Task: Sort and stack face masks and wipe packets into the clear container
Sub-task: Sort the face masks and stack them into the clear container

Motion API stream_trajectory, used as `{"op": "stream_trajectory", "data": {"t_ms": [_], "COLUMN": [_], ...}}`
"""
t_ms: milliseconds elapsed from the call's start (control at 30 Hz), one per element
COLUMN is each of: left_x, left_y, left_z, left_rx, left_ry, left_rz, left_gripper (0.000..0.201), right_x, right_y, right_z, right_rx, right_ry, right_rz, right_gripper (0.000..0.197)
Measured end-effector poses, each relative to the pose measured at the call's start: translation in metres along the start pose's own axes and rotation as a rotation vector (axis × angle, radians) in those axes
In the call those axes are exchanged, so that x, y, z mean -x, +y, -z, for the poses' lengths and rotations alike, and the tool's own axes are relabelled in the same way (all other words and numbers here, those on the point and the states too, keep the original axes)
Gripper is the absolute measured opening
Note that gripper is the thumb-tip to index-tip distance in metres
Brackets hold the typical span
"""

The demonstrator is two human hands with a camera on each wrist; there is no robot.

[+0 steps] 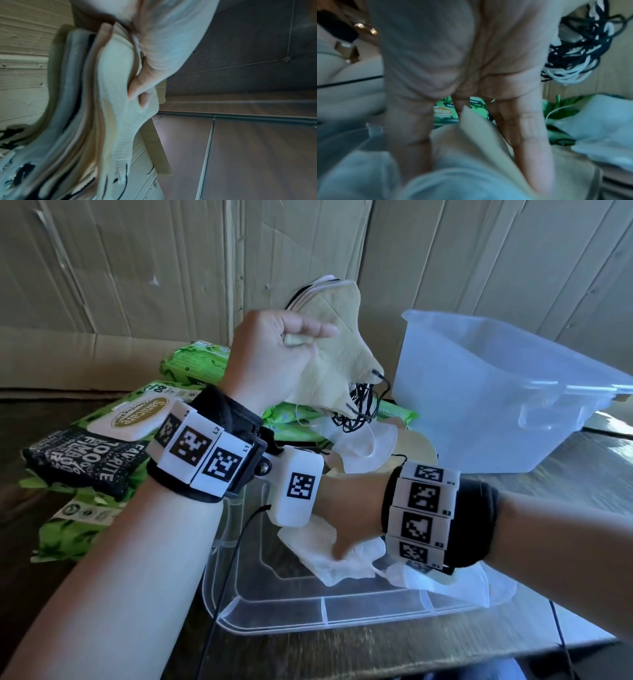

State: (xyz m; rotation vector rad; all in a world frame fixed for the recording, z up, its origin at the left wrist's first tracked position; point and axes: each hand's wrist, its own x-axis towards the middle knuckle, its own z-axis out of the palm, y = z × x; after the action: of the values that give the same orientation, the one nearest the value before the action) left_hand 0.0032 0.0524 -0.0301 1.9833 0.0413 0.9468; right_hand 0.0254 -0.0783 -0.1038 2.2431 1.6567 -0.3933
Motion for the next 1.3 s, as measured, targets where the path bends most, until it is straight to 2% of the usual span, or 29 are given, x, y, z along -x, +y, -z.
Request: {"op": "stream_trajectory", "data": {"t_ms": [100,200,300,367,433,500,567,633,700,767,833,900,967,1033,1067,1100,1133,1200,1267,1300], "left_x": [0.0,0.0,0.0,-0.001,-0.003,-0.003,-0.002,-0.002,-0.002,-0.001,-0.001,0.001,0.003,0.004,0.004,0.005,0.005,0.006,0.007,0.008], "left_y": [0.001,0.002,0.001,-0.001,-0.003,-0.002,-0.002,0.0,-0.001,-0.002,-0.002,-0.001,0.003,0.006,0.009,0.009,0.009,0.009,0.011,0.011], "left_z": [0.001,0.001,0.002,0.002,0.002,0.001,0.0,0.0,0.003,0.006,0.008,0.005,-0.001,-0.006,-0.007,-0.007,-0.007,-0.006,-0.008,-0.01], "left_rx": [-0.002,0.004,-0.005,-0.022,-0.004,0.044,0.088,0.108,0.081,-0.007,-0.127,-0.118,-0.031,0.103,0.149,0.182,0.205,0.238,0.273,0.281], "left_ry": [-0.005,-0.004,-0.003,0.0,-0.025,-0.071,-0.088,-0.035,0.029,0.044,0.005,-0.034,-0.121,-0.196,-0.232,-0.249,-0.262,-0.233,-0.217,-0.223], "left_rz": [0.001,-0.001,0.015,0.045,0.061,0.085,0.1,0.099,0.105,0.115,0.099,0.088,0.075,0.073,0.076,0.07,0.08,0.077,0.093,0.106], "left_gripper": [0.032,0.032,0.034,0.032,0.024,0.018,0.029,0.025,0.017,0.038,0.055,0.061,0.053,0.022,0.019,0.039,0.049,0.04,0.009,0.012], "right_x": [0.0,0.002,0.027,0.049,0.068,0.078,0.082,0.082,0.083,0.085,0.085,0.085,0.082,0.076,0.073,0.07,0.067,0.064,0.063,0.063], "right_y": [0.001,0.009,0.03,0.046,0.058,0.068,0.075,0.077,0.075,0.074,0.079,0.082,0.08,0.074,0.071,0.068,0.068,0.068,0.069,0.07], "right_z": [0.006,0.015,0.037,0.051,0.059,0.061,0.059,0.058,0.057,0.058,0.06,0.062,0.064,0.063,0.062,0.061,0.06,0.058,0.056,0.056], "right_rx": [-0.053,-0.077,-0.378,-0.705,-0.968,-1.154,-1.248,-1.271,-1.257,-1.242,-1.218,-1.173,-1.164,-1.137,-1.107,-1.08,-1.061,-1.047,-1.025,-1.015], "right_ry": [0.003,0.112,0.311,0.486,0.661,0.773,0.852,0.898,0.897,0.926,1.067,1.177,1.133,1.043,1.014,1.001,0.997,1.005,1.013,1.015], "right_rz": [0.03,0.057,-0.082,-0.127,-0.148,-0.17,-0.2,-0.233,-0.239,-0.239,-0.282,-0.317,-0.319,-0.322,-0.331,-0.335,-0.344,-0.373,-0.401,-0.41], "right_gripper": [0.056,0.045,0.015,0.015,0.029,0.04,0.031,0.024,0.029,0.039,0.052,0.057,0.052,0.045,0.047,0.051,0.054,0.055,0.054,0.054]}}
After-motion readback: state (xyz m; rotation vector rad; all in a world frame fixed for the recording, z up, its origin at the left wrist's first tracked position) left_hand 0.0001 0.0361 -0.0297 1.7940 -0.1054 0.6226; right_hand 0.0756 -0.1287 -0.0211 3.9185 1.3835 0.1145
